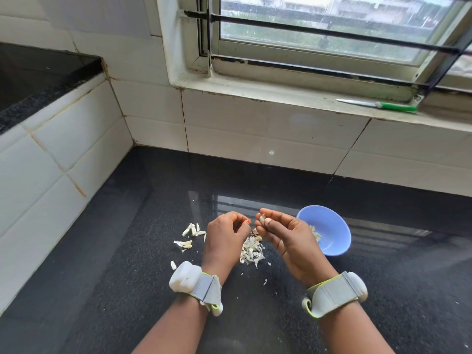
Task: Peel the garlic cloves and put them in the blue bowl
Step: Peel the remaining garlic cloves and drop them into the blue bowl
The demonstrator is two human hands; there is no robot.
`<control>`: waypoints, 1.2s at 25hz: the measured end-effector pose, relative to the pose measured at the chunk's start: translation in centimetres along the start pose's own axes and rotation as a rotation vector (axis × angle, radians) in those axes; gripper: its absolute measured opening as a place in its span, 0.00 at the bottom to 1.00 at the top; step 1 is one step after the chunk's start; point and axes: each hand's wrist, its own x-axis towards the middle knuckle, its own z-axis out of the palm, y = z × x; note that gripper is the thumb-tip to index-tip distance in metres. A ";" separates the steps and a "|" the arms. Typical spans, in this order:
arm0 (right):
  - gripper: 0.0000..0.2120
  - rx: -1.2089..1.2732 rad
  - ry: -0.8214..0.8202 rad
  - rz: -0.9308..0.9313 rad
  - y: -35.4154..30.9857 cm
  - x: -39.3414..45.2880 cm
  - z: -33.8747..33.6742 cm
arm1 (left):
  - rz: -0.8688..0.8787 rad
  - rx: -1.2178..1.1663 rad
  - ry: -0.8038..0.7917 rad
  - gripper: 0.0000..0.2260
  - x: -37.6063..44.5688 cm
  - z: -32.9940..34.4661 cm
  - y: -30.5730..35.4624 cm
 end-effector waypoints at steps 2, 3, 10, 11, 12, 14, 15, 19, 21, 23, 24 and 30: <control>0.09 -0.030 -0.005 -0.010 0.0 -0.1 -0.1 | 0.011 0.024 0.004 0.08 -0.1 0.0 0.0; 0.10 -0.049 -0.003 -0.025 0.1 -0.1 -0.1 | 0.012 0.010 0.014 0.08 -0.1 0.0 0.1; 0.09 -0.327 0.047 -0.169 0.3 -0.1 -0.1 | 0.001 -0.131 -0.007 0.03 -0.1 -0.1 0.5; 0.09 -0.374 0.053 -0.197 0.3 -0.1 0.0 | 0.001 -0.138 -0.015 0.04 -0.1 0.0 0.6; 0.09 -0.423 0.060 -0.224 0.3 -0.1 0.1 | 0.001 -0.139 -0.019 0.05 -0.2 0.0 0.6; 0.11 -0.517 0.068 -0.271 0.4 0.0 0.1 | 0.002 -0.124 -0.013 0.05 -0.2 0.1 0.8; 0.11 -0.553 0.068 -0.287 0.4 0.0 0.1 | -0.001 -0.117 -0.008 0.04 -0.2 0.1 1.0; 0.09 -0.574 0.060 -0.306 0.7 0.0 0.4 | -0.024 -0.109 0.001 0.02 0.0 0.2 1.1; 0.07 -0.458 0.075 -0.256 0.8 0.0 0.7 | -0.043 -0.109 0.011 0.02 0.1 0.3 0.9; 0.07 -0.244 0.076 -0.173 0.7 0.0 0.7 | -0.056 -0.112 0.016 0.02 0.0 0.1 0.6; 0.07 -0.169 0.072 -0.143 0.6 0.0 0.6 | -0.057 -0.103 0.012 0.03 0.0 0.1 0.4; 0.12 -0.120 0.040 -0.114 0.3 0.2 -0.1 | -0.029 -0.090 0.008 0.08 -0.1 -0.1 0.2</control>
